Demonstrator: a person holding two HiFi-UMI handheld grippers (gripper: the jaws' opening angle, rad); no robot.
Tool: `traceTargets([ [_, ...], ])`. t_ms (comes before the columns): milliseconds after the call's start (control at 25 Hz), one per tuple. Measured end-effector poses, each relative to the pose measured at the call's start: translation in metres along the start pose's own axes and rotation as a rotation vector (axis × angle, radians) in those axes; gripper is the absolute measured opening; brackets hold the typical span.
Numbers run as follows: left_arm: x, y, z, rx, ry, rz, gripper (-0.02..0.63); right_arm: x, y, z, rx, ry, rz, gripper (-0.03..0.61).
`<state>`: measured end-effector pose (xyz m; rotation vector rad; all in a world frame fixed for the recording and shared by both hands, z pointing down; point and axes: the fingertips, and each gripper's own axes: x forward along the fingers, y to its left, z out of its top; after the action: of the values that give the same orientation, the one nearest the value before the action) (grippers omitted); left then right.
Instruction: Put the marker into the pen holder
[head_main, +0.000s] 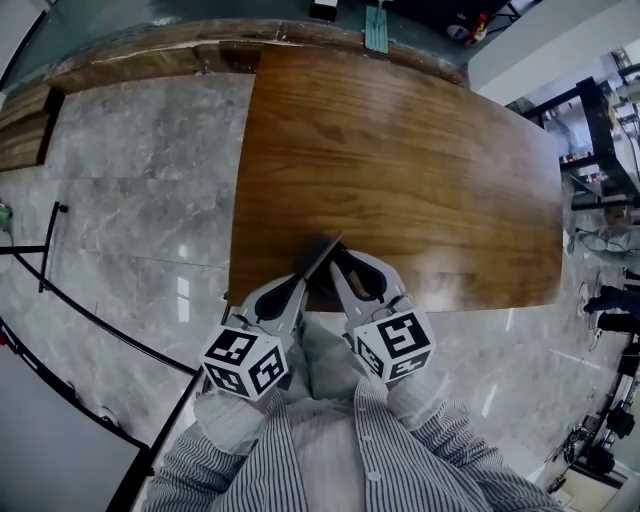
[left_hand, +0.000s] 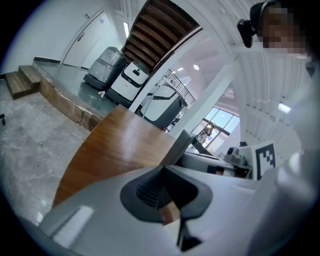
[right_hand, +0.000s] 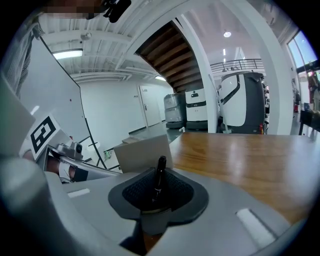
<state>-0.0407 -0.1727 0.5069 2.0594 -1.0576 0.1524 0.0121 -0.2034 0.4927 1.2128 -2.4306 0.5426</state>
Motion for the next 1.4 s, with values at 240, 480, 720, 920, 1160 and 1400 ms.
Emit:
traceTargets([
  [240, 0.003, 0.003, 0.003, -0.002, 0.002, -0.007, 0.008, 0.004, -0.003, 0.001, -0.034, 0.010, -0.014, 0.064],
  [480, 0.003, 0.003, 0.003, 0.004, 0.005, -0.009, 0.008, 0.005, -0.006, 0.001, -0.086, 0.027, -0.051, 0.072],
  [720, 0.005, 0.001, 0.003, 0.006, 0.007, -0.006, 0.008, 0.002, -0.010, 0.002, -0.104, 0.030, -0.063, 0.088],
  [920, 0.000, 0.000, 0.002, 0.013, 0.005, -0.007, 0.008, -0.001, -0.007, 0.002, -0.107, 0.027, -0.062, 0.104],
  [1160, -0.004, -0.003, 0.000, 0.028, 0.008, -0.005, 0.008, -0.011, -0.001, 0.008, -0.101, 0.005, -0.050, 0.087],
  [1400, -0.015, -0.019, -0.007, 0.054, 0.014, -0.014, 0.008, -0.038, 0.011, 0.009, -0.107, -0.017, -0.039, 0.051],
])
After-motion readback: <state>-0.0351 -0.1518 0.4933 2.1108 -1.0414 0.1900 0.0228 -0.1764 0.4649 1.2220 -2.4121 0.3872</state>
